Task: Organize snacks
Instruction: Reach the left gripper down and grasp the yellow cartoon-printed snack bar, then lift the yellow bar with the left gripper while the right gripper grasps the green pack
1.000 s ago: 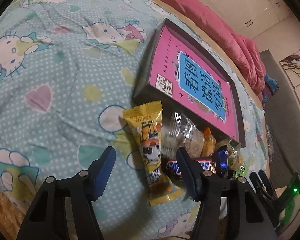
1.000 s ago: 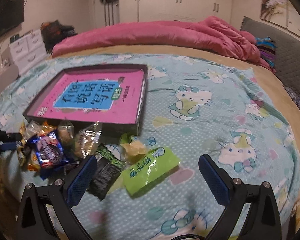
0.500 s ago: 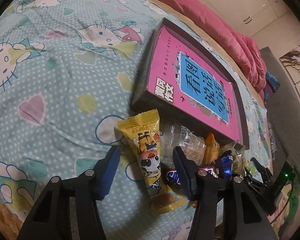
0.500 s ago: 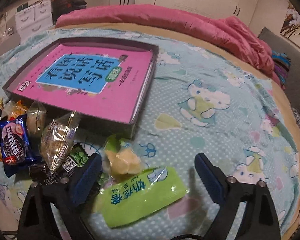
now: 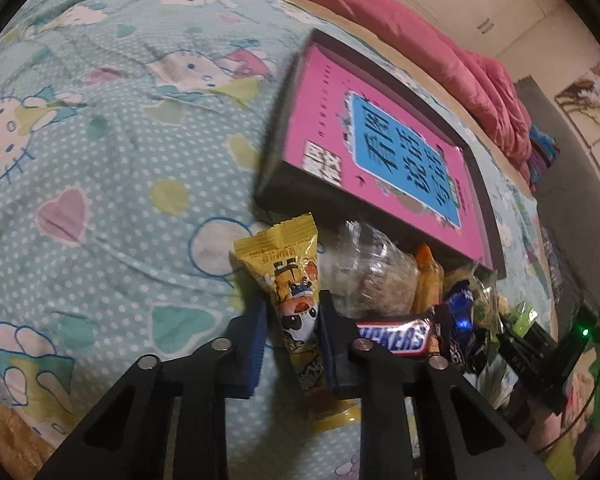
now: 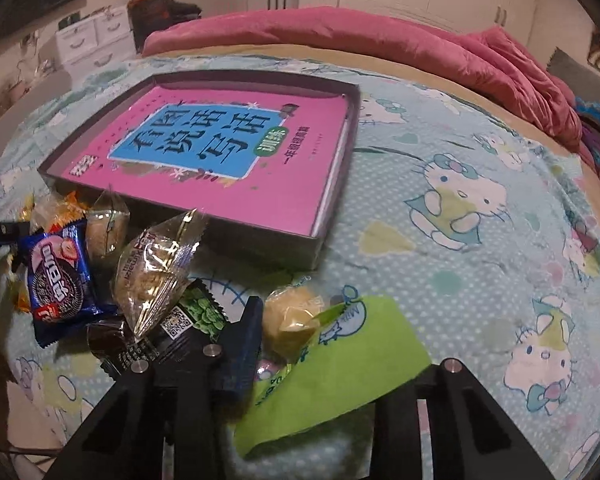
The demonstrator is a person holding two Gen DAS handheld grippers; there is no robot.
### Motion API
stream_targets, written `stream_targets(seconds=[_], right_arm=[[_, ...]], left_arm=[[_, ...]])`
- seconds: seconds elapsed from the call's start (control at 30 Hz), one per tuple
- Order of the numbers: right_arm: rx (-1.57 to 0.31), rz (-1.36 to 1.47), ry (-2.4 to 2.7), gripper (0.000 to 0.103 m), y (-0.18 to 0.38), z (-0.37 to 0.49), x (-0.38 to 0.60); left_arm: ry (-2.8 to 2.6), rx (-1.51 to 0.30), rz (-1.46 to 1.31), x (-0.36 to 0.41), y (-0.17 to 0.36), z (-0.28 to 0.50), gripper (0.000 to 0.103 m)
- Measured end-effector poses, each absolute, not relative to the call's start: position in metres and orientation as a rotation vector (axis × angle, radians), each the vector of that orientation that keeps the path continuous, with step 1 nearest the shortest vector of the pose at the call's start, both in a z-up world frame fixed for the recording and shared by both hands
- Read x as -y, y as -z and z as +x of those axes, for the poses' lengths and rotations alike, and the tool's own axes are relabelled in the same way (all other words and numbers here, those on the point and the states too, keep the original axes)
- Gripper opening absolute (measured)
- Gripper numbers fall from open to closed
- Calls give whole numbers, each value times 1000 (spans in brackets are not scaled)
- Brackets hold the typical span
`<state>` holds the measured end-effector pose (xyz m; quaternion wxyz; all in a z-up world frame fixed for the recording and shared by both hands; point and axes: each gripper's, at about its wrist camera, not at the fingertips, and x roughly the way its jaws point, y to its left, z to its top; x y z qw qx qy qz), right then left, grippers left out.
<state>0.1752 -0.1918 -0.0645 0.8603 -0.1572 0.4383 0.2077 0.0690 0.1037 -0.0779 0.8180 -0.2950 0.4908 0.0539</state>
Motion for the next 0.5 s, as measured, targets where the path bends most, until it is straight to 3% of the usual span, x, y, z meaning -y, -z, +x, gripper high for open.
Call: stream_targets(seconds=[0.5], right_arm=[[-815,-76,-413,34,18,161,223]], left_arm=[[-46,-972,-688,-106,55,50,14]])
